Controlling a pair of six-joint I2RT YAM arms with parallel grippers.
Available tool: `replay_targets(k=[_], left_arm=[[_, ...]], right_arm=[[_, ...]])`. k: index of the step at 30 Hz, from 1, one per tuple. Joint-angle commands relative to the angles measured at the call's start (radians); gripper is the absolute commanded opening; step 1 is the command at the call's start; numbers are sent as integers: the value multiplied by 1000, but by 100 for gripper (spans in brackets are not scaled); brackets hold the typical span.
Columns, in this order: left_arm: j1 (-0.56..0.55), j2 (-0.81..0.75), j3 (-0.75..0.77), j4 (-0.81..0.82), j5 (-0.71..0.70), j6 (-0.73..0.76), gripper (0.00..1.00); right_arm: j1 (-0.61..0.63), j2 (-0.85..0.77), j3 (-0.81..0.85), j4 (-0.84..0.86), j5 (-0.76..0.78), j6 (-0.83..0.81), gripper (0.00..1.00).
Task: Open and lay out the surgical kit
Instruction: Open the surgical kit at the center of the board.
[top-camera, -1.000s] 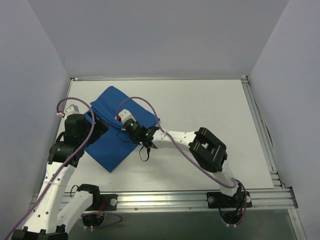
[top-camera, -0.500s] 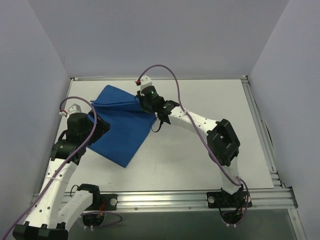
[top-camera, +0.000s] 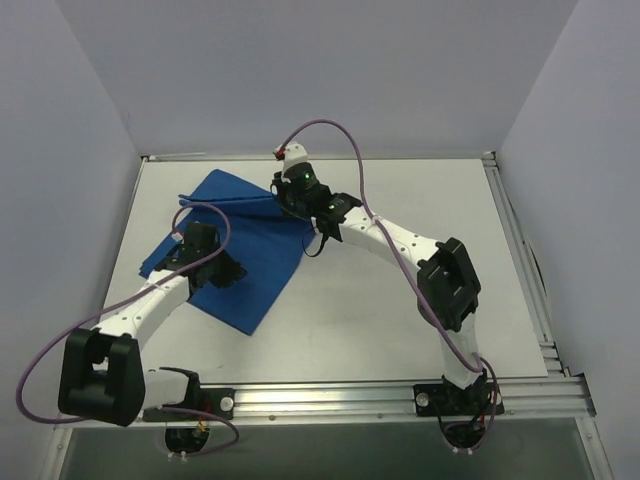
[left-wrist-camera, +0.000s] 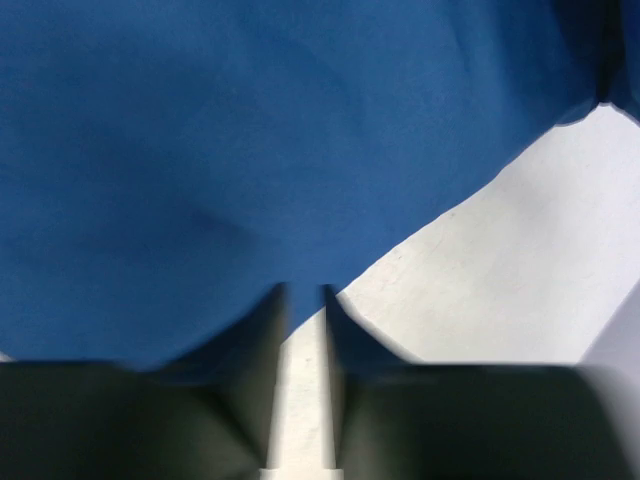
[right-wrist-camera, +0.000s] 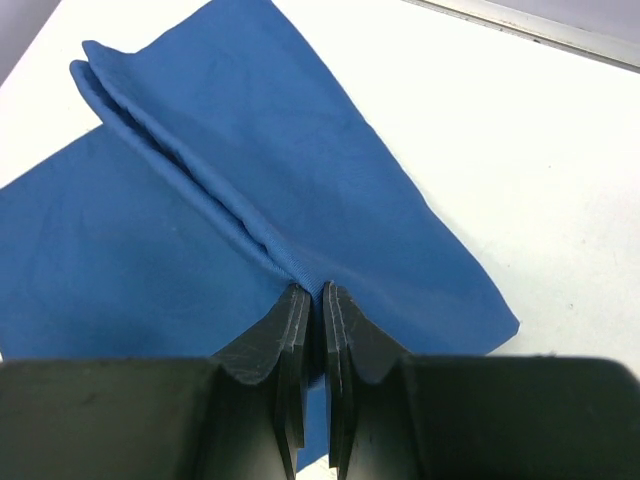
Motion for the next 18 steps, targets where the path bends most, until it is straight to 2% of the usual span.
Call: replay_targets(k=[1,2,3,10,14,18], left_arm=[[-11,89,4,138,43,-80,12],[-9,107,-2,141,47,-101,4],[-9,135,-5,140,43,-112,2],[2,259,-31,20,44,-221,2],[5,357,-17,-1,96,-213,2],[9,395,6,-98,63,-195,2]], right_arm=[[-17,-25,71,47,-19,38,0],[-23,-23,77,42,-22,39,0],[-28,-25,81,40,-26,41,0],[-75,-31,64,53,-43,38,0],[-101,-40,53,65,-60,41,0],[-127,-45,51,63,-59,35,0]])
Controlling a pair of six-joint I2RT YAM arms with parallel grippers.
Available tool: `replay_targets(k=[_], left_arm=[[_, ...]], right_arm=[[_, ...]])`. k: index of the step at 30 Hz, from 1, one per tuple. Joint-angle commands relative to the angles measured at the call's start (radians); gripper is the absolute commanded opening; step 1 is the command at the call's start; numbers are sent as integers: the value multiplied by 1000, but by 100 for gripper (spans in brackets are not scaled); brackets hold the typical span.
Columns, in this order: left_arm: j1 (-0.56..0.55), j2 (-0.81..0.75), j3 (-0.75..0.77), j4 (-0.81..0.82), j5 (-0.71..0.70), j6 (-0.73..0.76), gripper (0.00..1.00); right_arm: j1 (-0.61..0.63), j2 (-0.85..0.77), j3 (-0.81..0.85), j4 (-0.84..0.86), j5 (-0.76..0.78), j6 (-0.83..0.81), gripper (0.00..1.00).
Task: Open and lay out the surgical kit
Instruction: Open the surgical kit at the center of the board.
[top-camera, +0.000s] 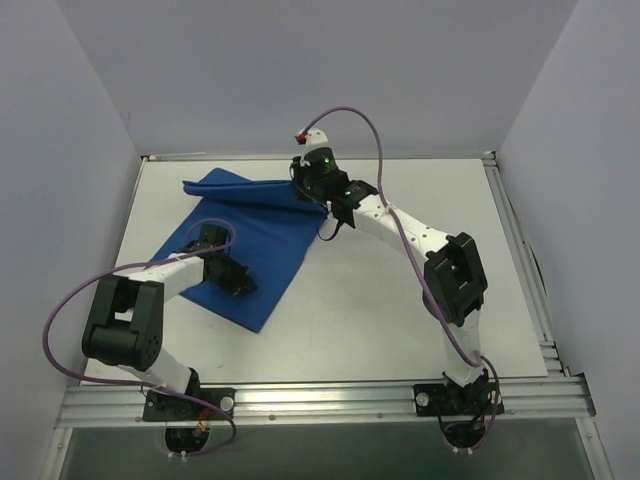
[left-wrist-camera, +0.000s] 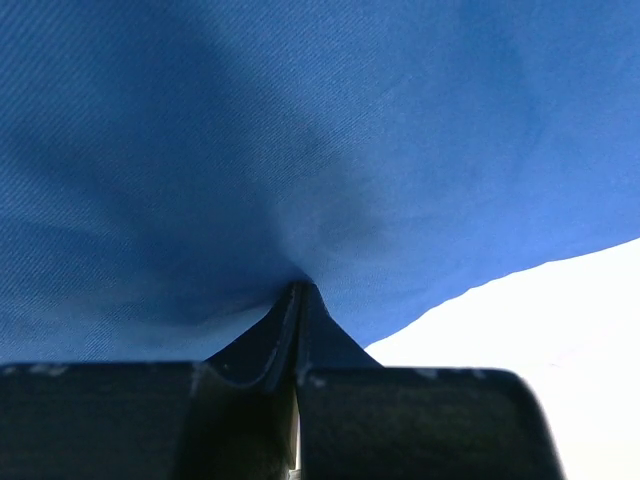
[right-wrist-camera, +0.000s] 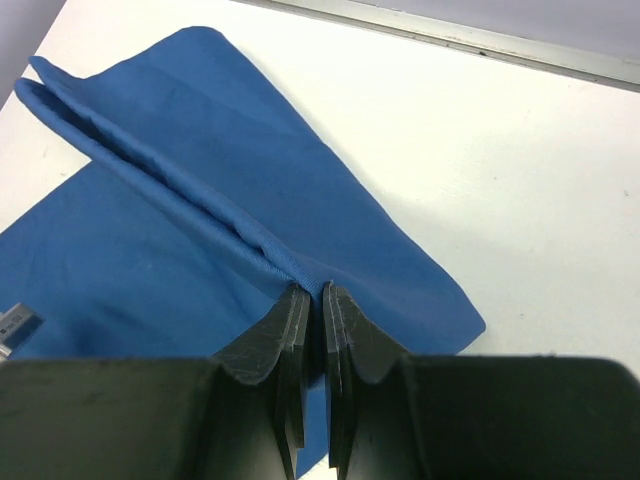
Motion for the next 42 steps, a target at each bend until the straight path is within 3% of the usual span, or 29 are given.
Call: replay_targets(k=[1,6,17,21,22,23,24,28,29,30,31,33,36,39,42], left_arm=[[6,55,-32,-133,-66,12,2],[63,-20,-150,-75,-32,-6,2],[103,-94,-164,-158,-51,6,2],[103,-109,-176,-159,-49,6,2],[101,-115,-179,-141,-43,12,2],[103,-120,-179,-133,-29,30,2],[103,-135,-173,-124,-25,44,2],[92,-242,-110,-127,-8,145,3],[87,-278,-95,-135,-18,180,9],[83,-357,-67,-144,-40,196,24],[81,-396,-50,-158,-57,213,53],[84,-498,-14,-210,-93,245,73],[98,-552,92,-283,-163,322,87],[130,-528,194,-325,-229,406,88],[211,-467,252,-339,-180,464,88]], right_arm=[[-31,-46,25,67,5,-3,0],[-114,-43,20,73,-16,-31,0],[-318,72,34,60,-127,-37,1],[-379,150,80,6,-148,-51,21],[-388,171,96,3,-160,-54,29],[-402,178,106,-6,-164,-61,46],[-408,185,119,-14,-161,-67,53],[-419,190,233,-127,-130,-95,70],[-419,181,232,-135,-136,-94,71],[-419,153,222,-138,-148,-75,71],[-418,136,202,-131,-180,-61,71],[-410,75,92,-99,-213,-16,71],[-390,0,-100,22,-315,90,67],[-343,-57,-266,142,-368,185,55],[-306,-89,-393,265,-403,270,54]])
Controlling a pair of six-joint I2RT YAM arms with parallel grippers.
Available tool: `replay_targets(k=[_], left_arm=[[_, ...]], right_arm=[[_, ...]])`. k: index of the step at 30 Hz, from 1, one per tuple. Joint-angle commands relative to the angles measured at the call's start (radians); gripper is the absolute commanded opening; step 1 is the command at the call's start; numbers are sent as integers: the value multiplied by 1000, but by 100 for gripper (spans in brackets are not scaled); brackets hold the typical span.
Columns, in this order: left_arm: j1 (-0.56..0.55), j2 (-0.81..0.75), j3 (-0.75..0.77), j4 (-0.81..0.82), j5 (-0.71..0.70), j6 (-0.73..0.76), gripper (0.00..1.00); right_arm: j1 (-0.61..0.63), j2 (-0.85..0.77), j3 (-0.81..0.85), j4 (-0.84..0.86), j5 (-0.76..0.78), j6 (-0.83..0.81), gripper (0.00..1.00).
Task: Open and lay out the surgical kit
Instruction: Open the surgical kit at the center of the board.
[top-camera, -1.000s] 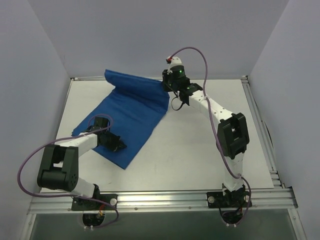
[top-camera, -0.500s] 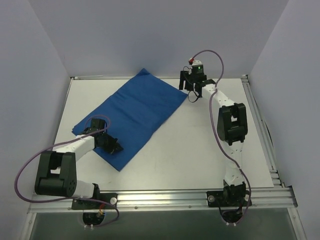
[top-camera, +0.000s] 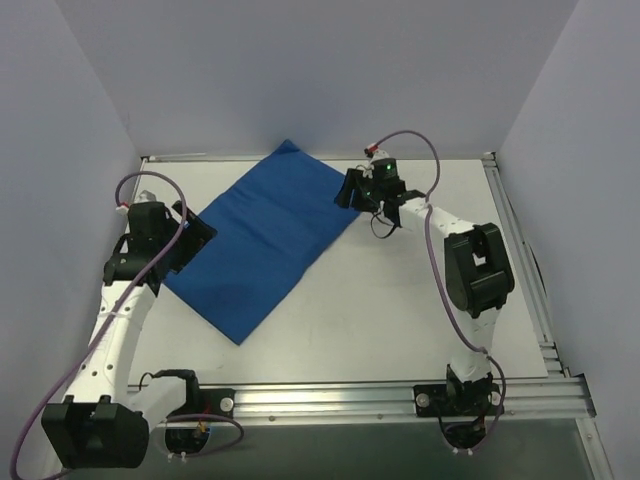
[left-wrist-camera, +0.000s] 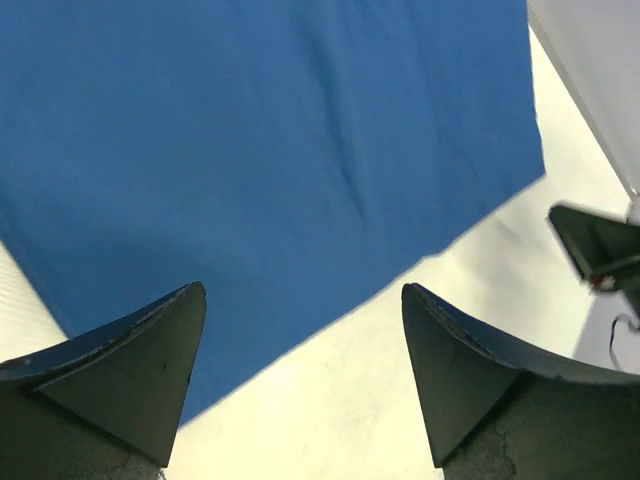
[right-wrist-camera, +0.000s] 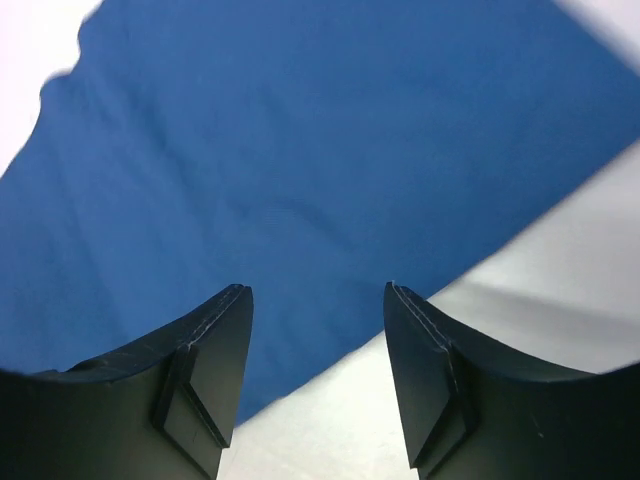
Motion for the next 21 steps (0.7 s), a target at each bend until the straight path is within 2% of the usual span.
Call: replay_targets(k=[1,5,10,12,17,21], left_arm=[[103,80,55,-86,-17,129,88],[238,162,89,-98,-16,181,85],[387,239,76,-60,45,213,74],[434,271,73,-56,55,241,74],[464,320,110,-56,-51,304,75],[473,414,162,3,-45,356,74]], right_arm=[[41,-61,-122,177,-90,137,55],[35,-9,-163,272,-113,166,59],[40,59,-166,315,-130,211,58],[49,45,-195,335,-122,230,59],[71,5,-252,355,-98,261,59],[66,38,-243,370,-103,274,59]])
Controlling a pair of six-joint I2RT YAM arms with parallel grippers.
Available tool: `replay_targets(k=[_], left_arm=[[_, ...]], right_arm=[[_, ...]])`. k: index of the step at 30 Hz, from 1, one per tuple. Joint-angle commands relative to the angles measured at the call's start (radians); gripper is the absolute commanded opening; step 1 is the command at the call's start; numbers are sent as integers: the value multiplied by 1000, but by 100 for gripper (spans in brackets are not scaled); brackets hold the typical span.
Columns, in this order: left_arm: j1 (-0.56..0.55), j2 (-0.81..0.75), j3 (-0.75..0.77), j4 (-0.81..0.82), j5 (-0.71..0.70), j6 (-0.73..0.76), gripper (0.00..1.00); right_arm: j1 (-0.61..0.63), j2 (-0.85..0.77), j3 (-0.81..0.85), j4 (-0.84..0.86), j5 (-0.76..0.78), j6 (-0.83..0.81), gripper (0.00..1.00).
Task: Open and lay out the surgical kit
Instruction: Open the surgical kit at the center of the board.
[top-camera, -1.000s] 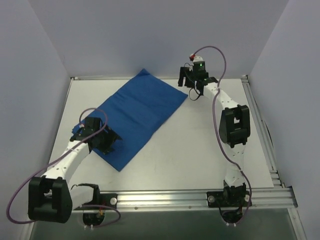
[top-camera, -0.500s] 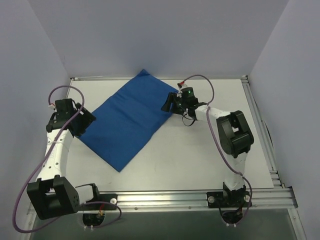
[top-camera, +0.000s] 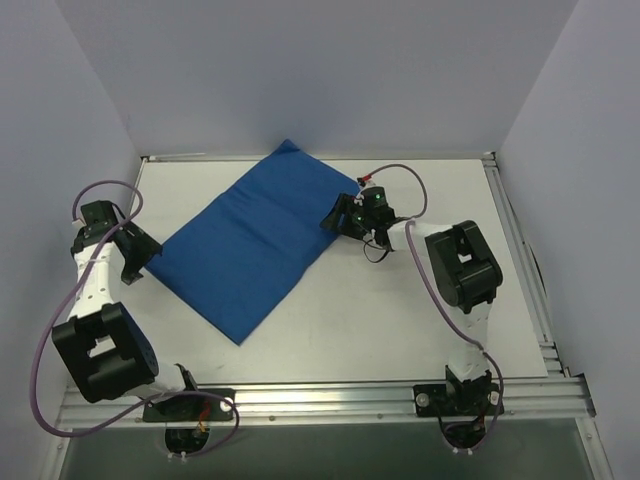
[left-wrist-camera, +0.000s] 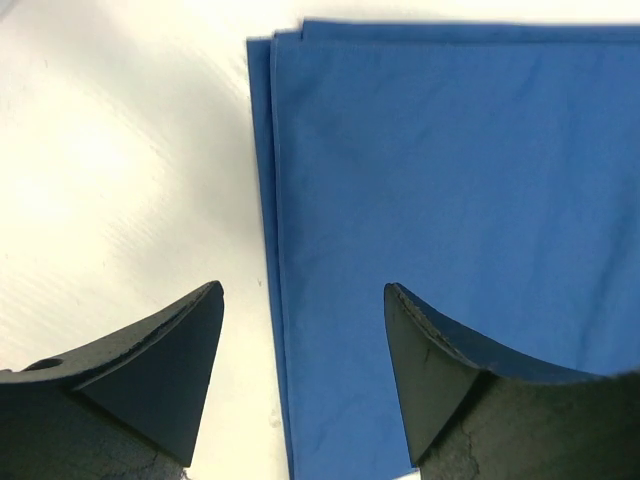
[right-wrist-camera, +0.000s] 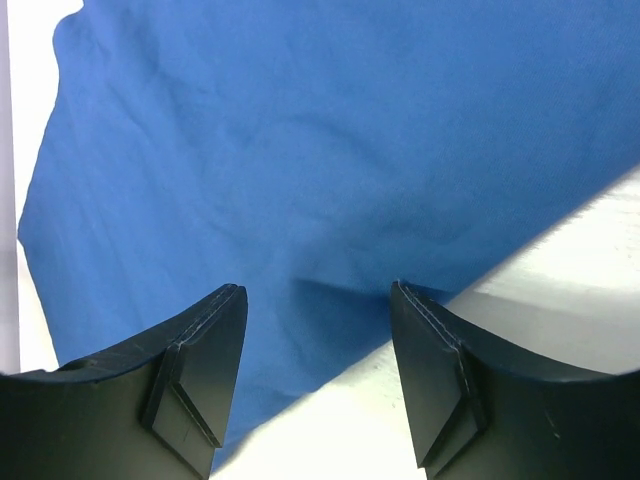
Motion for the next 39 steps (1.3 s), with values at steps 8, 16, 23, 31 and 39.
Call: replay_targets(k=[8,16,23,31,39], left_arm=[[57,267,167,143,88,84,70],[97,428,252,177,128,56,64],[104,494,295,166,120,37,63],[105,557,336,172,124,41,59],[105,580,321,195,152,24,54]], right_arm=[[-59,93,162,4,-41,25,58],[-65,107,113,51,-55,7,58],[-72,147,142,36,-64,-5,57],[-72,164,148,36,-65,-12,57],[-71,171,148,38,-70,-19,57]])
